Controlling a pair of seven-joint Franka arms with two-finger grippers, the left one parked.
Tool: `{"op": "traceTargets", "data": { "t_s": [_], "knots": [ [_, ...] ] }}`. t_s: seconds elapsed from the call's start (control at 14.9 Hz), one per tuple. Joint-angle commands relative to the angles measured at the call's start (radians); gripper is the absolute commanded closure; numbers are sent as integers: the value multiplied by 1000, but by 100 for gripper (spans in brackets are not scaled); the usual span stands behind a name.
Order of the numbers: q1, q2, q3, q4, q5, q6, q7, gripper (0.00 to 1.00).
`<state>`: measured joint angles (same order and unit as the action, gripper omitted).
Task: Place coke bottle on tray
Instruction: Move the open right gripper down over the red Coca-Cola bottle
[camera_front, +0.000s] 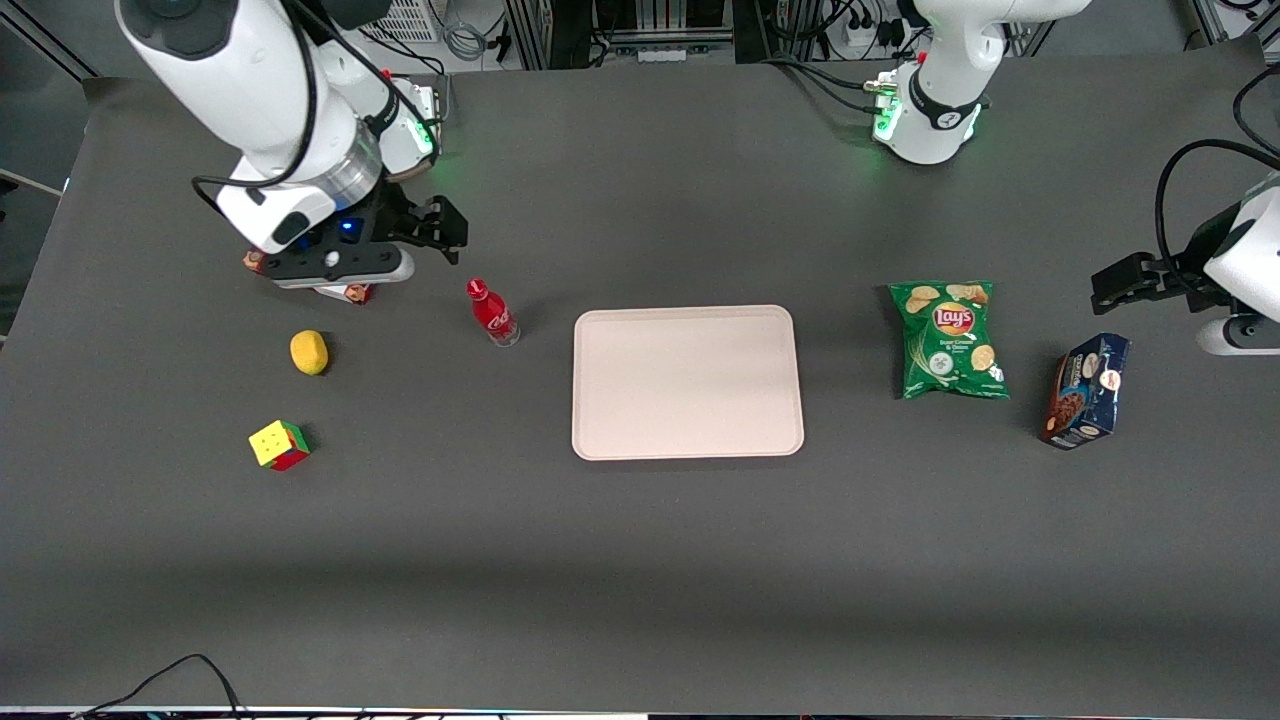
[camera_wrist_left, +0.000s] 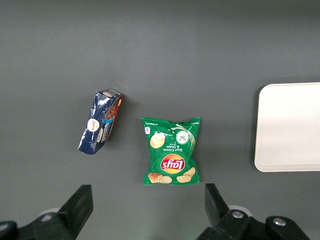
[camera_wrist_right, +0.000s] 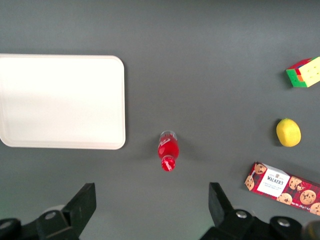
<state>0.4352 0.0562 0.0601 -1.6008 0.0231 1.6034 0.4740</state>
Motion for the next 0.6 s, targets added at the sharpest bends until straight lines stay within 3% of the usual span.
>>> {"op": "traceTargets", "data": {
  "t_s": [0.0, 0.54],
  "knots": [
    [11, 1, 4, -95, 24, 28, 18, 0],
    [11, -52, 41, -534, 20, 508, -2, 0]
  ]
}}
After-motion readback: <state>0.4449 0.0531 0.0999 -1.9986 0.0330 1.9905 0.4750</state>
